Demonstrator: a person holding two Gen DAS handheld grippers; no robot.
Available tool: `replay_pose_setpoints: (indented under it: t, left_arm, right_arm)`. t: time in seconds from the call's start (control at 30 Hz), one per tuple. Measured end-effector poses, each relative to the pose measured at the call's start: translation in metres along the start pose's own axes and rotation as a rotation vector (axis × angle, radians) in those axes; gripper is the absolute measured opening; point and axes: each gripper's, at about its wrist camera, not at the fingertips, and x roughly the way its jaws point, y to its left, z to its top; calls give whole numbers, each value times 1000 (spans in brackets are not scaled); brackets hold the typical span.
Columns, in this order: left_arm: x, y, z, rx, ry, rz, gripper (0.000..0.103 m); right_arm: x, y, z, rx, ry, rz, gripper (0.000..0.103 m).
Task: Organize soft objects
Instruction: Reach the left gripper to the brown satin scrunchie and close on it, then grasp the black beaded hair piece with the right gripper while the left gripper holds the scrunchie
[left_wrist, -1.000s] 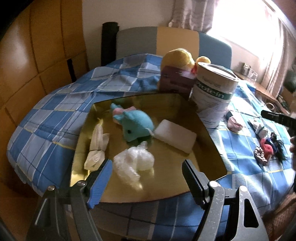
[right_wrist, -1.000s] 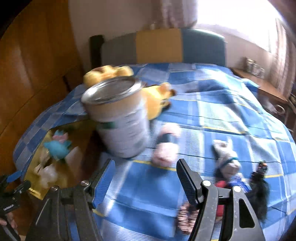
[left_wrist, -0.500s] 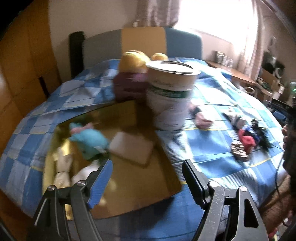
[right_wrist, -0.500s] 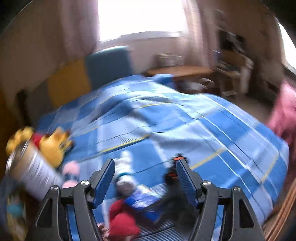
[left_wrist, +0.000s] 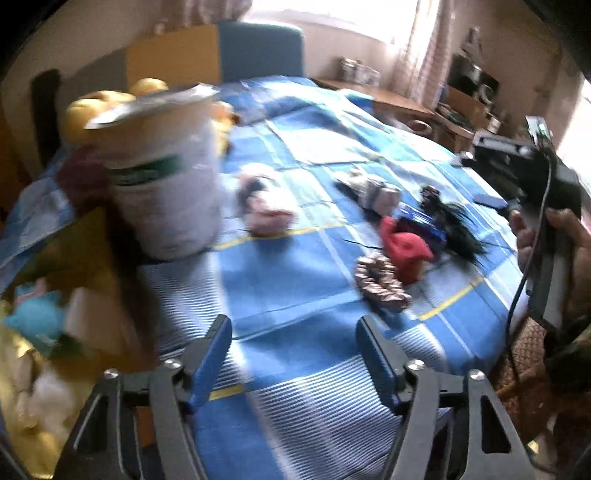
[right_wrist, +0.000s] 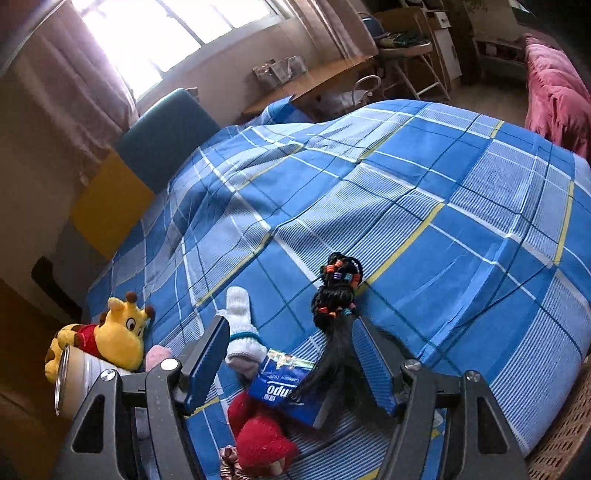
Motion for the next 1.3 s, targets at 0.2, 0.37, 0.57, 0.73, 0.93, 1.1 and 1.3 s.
replay_pose_setpoints:
  t: [0.2,0.37,0.57,0.73,0.93,1.1,1.3]
  left_arm:
    - [44,-32,20,-12,81,-130,63]
    - [79,-54,36,-2,129,-130,63]
    - [110,-60,36,42,132,-71,34]
    - [86,-39,21,22,78,-105,13]
    - [60,-12,-22,45,21,-54,14]
    - [60,-17,-32,84,-25,-18,14]
    - [64,-17,-34,92,-61,-18,14]
  right_arm:
    - [2,4,0,-6,14,25,70]
    - [2,1,1,8,15,40,70]
    - [1,-4,4,36,2,47,70]
    - [-12,-43,10,233,-77,54,70]
    - [-3,-54,11,295,-32,38,70]
    - [7,-52,7,289,24,3,70]
    - [16,-56,2,292,69,-38,70]
